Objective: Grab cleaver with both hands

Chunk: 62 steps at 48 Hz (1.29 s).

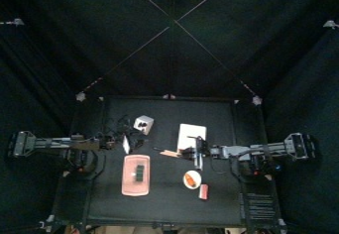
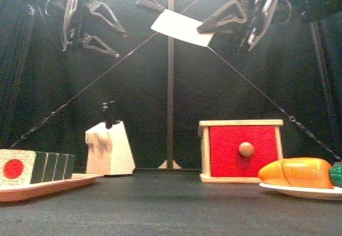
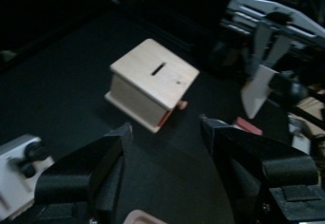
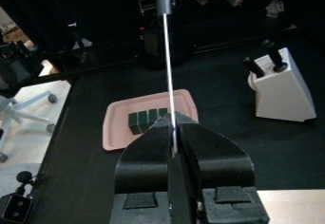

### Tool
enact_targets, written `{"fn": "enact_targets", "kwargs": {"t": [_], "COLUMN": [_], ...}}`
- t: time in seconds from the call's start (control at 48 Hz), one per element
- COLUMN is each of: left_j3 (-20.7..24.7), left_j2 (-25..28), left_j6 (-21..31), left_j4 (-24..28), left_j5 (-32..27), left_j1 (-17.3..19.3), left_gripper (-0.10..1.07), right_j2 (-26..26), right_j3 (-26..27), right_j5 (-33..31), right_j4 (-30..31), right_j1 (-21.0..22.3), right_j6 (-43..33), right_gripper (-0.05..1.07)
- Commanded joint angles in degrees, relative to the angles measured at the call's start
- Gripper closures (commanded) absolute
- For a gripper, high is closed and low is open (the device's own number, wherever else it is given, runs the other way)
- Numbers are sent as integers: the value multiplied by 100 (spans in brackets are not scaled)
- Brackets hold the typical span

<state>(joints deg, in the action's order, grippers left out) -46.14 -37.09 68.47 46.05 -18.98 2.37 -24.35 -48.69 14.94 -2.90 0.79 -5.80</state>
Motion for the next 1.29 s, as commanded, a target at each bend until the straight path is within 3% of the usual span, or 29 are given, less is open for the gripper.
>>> {"fn": "enact_targets", "kwargs": {"t": [0.0,0.146,0.271,0.396,0.5,0.646,0.812,0.979,1.167,1.271], "left_j3": [483,976,1327,1582,1652,1371,404,-580,-1310,-1582], "left_j2": [-44,-18,62,237,352,290,9,-193,-246,-229], "left_j6": [-176,-984,-2241,-3604,-4869,-6609,-7699,-8209,-8297,-8297], "left_j4": [-123,-958,-2057,-3340,-4166,-5282,-6311,-6697,-6442,-6179], "left_j5": [-932,-2039,-2689,-2962,-2777,-1512,299,1925,3489,3999], "left_j1": [-369,-510,-501,-158,53,334,536,360,-193,-501], "left_gripper": [6,6,6,6,6,6,6,6,6,6], "right_j2": [-132,-123,-123,-88,-18,114,141,272,598,861], "right_j3": [53,97,97,105,141,211,220,272,457,615], "right_j5": [62,53,62,62,70,70,70,79,70,35], "right_j4": [-26,-26,-26,-26,-26,-62,-62,-62,-35,-18], "right_j1": [26,26,35,44,53,53,53,44,9,18], "right_j6": [0,0,9,0,0,0,9,9,0,9], "right_gripper": [78,78,78,78,78,78,78,78,78,78]}}
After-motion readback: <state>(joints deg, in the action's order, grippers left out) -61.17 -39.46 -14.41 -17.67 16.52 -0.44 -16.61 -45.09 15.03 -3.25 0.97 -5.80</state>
